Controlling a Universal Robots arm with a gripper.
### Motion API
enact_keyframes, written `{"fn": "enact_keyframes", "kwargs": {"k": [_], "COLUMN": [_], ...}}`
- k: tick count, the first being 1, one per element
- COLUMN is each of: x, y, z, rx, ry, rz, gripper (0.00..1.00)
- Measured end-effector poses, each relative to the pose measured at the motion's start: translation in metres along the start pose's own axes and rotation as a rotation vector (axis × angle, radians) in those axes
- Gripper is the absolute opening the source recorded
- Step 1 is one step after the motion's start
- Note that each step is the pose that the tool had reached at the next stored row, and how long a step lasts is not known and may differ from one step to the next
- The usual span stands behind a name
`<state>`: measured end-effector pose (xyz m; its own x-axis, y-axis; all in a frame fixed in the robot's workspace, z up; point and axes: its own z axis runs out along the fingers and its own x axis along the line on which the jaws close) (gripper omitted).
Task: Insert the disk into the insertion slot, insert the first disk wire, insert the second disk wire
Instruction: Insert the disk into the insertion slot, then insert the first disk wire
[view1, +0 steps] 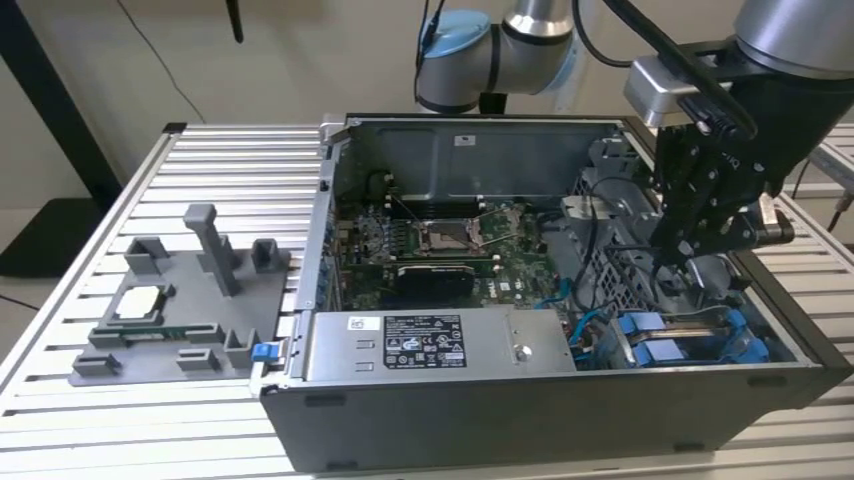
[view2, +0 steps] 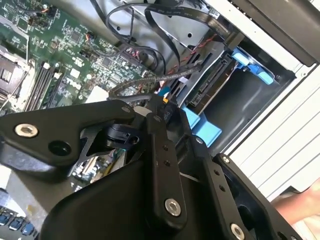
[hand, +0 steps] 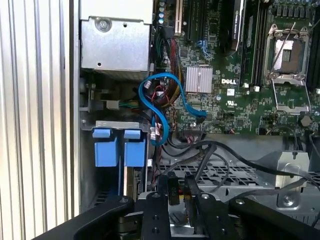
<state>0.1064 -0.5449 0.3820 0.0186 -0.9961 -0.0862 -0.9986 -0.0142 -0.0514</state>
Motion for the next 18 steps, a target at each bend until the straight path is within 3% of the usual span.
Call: {"fn": "enact_keyframes", "kwargs": {"k": [7,8,18], "x": [0.0000,0.0000,0.0000], "y": [0.0000,0.0000,0.0000], "z": [0.0002,0.0002,0.0001], "rx": [0.0026,0.0026,0.0031], "ry": [-0.0015,-0.0015,-0.0015], "rz": [0.000,0.000,0.000], "gripper": [1.00,0.00,0.00]}}
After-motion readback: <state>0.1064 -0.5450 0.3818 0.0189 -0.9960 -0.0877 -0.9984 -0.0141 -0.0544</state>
